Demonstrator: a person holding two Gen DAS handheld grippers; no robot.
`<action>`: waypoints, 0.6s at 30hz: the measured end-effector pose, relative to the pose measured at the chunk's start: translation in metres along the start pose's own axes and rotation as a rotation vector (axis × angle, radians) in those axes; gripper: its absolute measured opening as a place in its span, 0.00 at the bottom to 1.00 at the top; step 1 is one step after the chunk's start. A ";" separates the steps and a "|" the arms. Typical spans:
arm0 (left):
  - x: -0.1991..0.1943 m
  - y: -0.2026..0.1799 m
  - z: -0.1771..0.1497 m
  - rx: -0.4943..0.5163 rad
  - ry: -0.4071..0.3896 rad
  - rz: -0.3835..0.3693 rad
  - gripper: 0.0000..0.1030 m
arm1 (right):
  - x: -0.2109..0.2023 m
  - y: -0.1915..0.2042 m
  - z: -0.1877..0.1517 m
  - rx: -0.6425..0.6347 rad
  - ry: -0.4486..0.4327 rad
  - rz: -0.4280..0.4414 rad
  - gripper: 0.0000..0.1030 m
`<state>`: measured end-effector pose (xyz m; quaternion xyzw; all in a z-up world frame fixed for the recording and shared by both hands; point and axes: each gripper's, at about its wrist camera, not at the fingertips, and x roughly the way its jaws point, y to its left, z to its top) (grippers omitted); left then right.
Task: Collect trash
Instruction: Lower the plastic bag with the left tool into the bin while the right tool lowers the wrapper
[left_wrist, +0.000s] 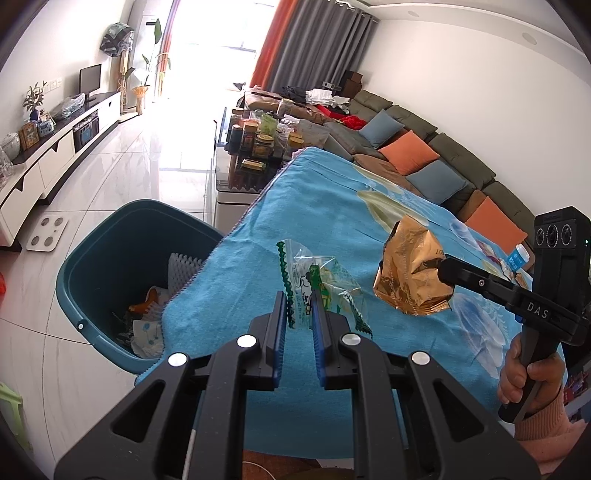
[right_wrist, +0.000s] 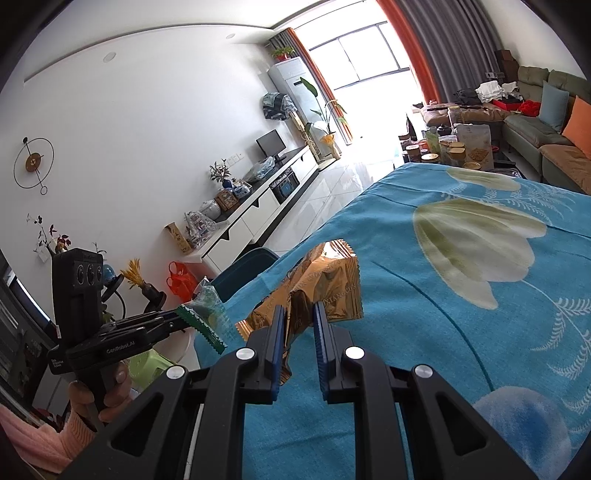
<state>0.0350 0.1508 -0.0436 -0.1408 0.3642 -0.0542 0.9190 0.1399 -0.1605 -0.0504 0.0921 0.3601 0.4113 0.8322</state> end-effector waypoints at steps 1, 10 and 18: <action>0.000 0.001 0.000 -0.002 -0.001 0.002 0.13 | 0.001 0.001 0.000 -0.002 0.001 0.001 0.14; -0.004 0.011 0.000 -0.020 -0.010 0.015 0.13 | 0.007 0.008 0.002 -0.016 0.013 0.009 0.14; -0.007 0.017 0.002 -0.033 -0.018 0.023 0.13 | 0.015 0.013 0.005 -0.031 0.023 0.016 0.14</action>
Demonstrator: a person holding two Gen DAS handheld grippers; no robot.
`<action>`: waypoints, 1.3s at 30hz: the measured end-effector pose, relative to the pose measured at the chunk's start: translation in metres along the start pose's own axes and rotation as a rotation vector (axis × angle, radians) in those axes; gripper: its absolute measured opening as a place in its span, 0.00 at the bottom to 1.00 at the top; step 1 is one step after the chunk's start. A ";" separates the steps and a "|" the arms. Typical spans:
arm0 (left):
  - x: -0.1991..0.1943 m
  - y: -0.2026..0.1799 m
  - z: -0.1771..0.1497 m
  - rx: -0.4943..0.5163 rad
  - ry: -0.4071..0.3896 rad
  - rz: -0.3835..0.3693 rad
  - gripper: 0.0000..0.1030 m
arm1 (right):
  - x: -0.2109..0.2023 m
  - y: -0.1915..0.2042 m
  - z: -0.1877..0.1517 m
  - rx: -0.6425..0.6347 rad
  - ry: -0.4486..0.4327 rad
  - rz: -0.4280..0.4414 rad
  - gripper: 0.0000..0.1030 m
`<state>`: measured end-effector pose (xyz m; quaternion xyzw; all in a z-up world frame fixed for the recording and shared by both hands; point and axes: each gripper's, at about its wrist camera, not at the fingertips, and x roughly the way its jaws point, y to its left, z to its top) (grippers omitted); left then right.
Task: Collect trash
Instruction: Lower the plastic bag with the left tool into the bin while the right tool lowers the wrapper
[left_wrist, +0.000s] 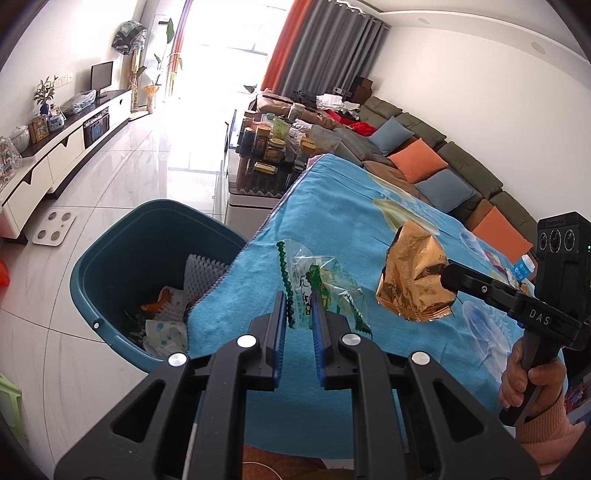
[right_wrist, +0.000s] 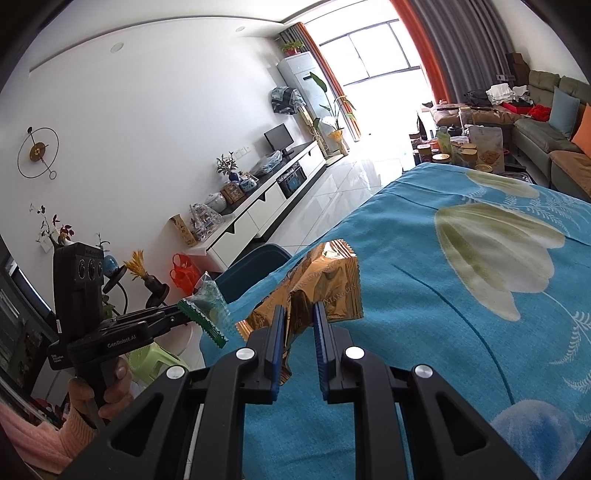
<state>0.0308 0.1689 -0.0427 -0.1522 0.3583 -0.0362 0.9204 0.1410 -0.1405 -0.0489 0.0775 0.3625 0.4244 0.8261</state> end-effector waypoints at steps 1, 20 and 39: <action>0.000 0.000 0.000 -0.002 -0.001 0.000 0.13 | 0.001 0.001 0.000 -0.002 0.001 0.002 0.14; -0.011 0.015 0.002 -0.033 -0.025 0.034 0.13 | 0.016 0.015 0.007 -0.043 0.021 0.022 0.14; -0.021 0.035 0.002 -0.080 -0.045 0.083 0.13 | 0.041 0.032 0.016 -0.094 0.061 0.058 0.14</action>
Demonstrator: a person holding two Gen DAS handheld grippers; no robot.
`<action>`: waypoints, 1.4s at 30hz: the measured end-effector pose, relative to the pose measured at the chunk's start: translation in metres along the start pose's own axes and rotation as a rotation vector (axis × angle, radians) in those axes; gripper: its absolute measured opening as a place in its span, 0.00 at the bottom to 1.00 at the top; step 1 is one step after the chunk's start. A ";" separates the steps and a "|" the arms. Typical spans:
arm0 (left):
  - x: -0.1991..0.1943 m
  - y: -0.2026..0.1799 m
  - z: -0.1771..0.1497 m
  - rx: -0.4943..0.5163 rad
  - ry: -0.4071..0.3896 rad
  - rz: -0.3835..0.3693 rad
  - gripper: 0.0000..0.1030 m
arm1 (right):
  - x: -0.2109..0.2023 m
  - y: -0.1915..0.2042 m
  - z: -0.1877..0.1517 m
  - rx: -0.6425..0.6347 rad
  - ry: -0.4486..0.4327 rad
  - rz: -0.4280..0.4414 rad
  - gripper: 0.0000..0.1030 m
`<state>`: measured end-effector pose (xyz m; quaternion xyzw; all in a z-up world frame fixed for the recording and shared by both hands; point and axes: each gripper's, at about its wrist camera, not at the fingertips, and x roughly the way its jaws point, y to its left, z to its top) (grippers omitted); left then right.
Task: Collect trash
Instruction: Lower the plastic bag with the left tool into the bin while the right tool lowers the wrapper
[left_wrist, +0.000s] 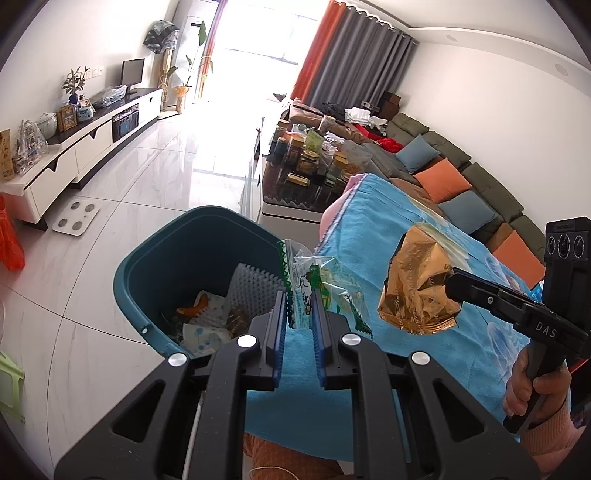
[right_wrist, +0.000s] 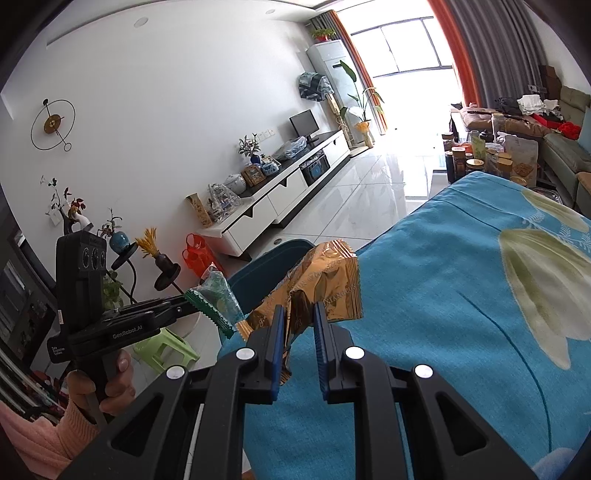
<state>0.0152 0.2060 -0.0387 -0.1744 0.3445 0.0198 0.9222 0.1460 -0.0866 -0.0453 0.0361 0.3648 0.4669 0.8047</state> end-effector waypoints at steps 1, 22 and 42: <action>0.000 0.002 0.000 -0.002 -0.001 0.002 0.13 | 0.001 0.000 0.001 -0.001 0.002 0.002 0.14; -0.004 0.020 0.000 -0.048 -0.011 0.050 0.13 | 0.025 0.020 0.012 -0.040 0.034 0.026 0.14; 0.001 0.028 0.005 -0.080 -0.018 0.084 0.13 | 0.047 0.031 0.021 -0.060 0.058 0.029 0.14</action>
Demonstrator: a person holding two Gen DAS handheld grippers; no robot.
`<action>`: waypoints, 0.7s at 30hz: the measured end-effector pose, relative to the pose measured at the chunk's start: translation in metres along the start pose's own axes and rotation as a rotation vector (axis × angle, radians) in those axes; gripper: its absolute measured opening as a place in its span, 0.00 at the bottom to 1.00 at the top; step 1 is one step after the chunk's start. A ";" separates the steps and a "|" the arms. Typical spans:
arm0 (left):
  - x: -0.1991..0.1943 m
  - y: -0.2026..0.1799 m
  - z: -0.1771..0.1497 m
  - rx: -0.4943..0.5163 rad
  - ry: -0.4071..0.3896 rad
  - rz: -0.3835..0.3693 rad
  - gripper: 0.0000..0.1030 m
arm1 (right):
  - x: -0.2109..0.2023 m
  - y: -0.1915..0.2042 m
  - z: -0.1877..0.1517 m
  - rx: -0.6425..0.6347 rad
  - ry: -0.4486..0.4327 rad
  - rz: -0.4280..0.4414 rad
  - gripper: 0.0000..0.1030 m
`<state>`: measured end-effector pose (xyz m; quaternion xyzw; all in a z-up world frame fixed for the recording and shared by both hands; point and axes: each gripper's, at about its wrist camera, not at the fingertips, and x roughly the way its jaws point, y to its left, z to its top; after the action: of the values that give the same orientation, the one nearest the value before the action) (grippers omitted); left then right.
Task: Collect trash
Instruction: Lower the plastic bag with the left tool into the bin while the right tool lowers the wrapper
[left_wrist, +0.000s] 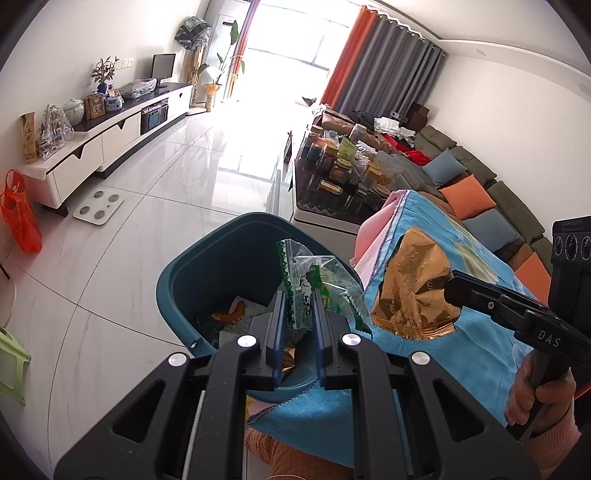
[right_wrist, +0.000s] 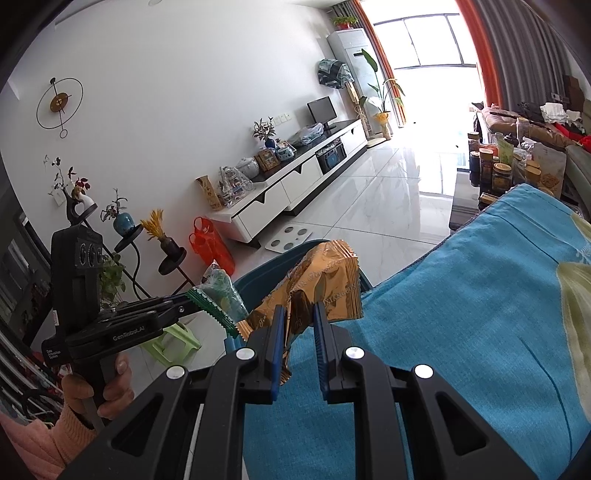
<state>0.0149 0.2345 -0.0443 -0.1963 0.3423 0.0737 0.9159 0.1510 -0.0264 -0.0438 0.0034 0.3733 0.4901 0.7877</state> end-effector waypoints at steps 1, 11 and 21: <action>0.000 0.000 0.000 -0.001 0.000 0.002 0.13 | 0.002 0.001 0.000 0.000 0.002 0.001 0.14; 0.006 -0.002 -0.001 -0.013 0.005 0.017 0.13 | 0.012 0.004 0.002 -0.004 0.012 -0.001 0.14; 0.008 -0.002 -0.001 -0.022 0.005 0.023 0.13 | 0.018 0.004 0.003 -0.002 0.018 0.000 0.14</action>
<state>0.0209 0.2321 -0.0501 -0.2025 0.3459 0.0875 0.9120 0.1542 -0.0092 -0.0507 -0.0021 0.3800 0.4904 0.7843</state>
